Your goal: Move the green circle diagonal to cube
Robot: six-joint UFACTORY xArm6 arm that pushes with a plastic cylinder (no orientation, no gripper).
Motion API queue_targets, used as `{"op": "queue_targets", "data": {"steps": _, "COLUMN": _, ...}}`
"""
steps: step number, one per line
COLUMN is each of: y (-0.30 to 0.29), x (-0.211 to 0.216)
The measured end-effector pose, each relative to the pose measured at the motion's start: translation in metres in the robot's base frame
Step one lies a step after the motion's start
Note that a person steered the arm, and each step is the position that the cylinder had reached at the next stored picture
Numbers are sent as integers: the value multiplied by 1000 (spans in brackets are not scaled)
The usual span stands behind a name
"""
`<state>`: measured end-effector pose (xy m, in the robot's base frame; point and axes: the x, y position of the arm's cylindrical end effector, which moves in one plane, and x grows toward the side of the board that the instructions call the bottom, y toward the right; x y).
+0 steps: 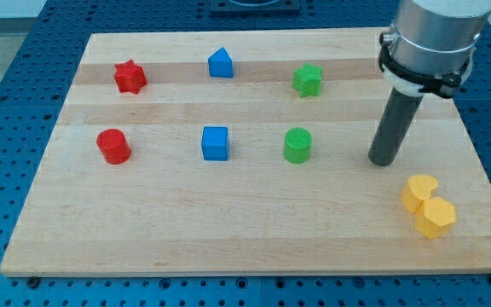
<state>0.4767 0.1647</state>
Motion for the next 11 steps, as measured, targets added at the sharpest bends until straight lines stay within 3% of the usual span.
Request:
{"op": "queue_targets", "data": {"steps": 2, "y": -2, "x": -7}}
{"op": "queue_targets", "data": {"steps": 3, "y": -22, "x": -47}}
{"op": "queue_targets", "data": {"steps": 7, "y": -93, "x": -44}}
{"op": "queue_targets", "data": {"steps": 11, "y": -148, "x": -2}}
